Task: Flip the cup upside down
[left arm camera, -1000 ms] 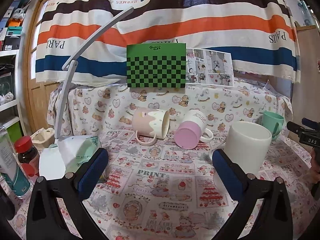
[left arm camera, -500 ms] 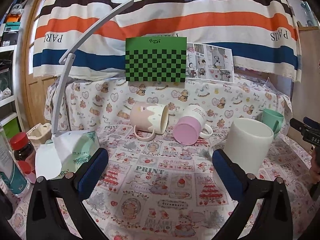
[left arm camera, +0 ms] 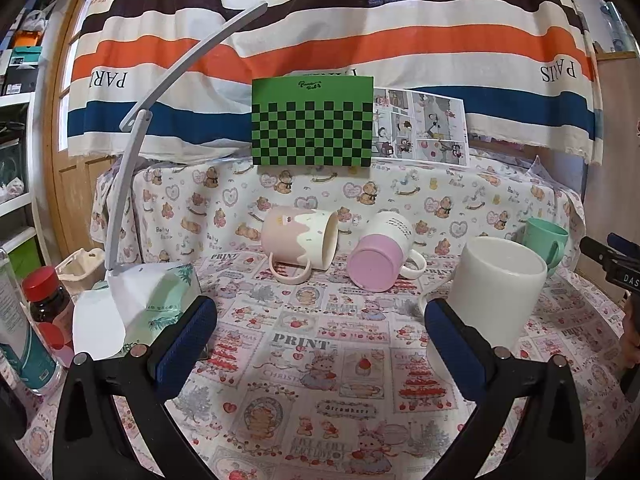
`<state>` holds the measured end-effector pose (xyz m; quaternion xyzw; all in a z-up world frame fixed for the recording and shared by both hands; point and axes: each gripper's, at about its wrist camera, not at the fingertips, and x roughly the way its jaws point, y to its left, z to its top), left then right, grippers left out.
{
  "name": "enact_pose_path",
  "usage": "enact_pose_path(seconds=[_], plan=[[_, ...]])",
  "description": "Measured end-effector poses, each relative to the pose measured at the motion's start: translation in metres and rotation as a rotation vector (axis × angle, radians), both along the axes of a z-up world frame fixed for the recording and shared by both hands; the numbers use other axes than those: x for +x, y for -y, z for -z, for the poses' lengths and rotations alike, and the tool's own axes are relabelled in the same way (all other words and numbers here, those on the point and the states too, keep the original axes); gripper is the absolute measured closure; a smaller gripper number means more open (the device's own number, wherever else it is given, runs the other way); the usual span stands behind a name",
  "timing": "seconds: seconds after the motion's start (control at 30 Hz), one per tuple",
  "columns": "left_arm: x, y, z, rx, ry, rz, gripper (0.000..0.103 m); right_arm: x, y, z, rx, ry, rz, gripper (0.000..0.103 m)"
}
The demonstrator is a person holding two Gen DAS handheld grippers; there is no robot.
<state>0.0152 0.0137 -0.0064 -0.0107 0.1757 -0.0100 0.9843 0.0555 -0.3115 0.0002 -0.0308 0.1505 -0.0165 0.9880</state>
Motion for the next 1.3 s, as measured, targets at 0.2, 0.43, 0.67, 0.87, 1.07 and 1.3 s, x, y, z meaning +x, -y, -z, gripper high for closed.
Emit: enact_pose_path(seconds=[0.2, 0.43, 0.67, 0.87, 1.07, 1.3], plan=[[-0.0011, -0.0006, -0.0007, 0.003, 0.008, -0.009, 0.000, 0.0006, 0.0013, 0.0000, 0.010, -0.006, 0.000, 0.000], [-0.0018, -0.0005, -0.0009, 0.005, 0.013, -0.008, 0.000, 0.0006, 0.0013, -0.0004, 0.008, -0.005, 0.001, 0.000], [-0.0018, -0.0006, -0.0009, 0.005, 0.013, -0.008, 0.000, 0.0004, 0.0018, -0.0005, 0.010, -0.006, 0.004, 0.000], [-0.0018, -0.0005, -0.0009, 0.005, 0.014, -0.008, 0.000, 0.0005, 0.0021, -0.0004, 0.010, -0.006, 0.005, 0.000], [-0.0019, -0.0004, -0.0008, 0.005, 0.013, -0.008, 0.000, 0.0005, 0.0019, -0.0001, 0.010, -0.007, 0.005, 0.000], [-0.0019, -0.0004, -0.0007, 0.005, 0.013, -0.008, 0.000, 0.0006, 0.0019, 0.0000, 0.010, -0.006, 0.005, 0.000]])
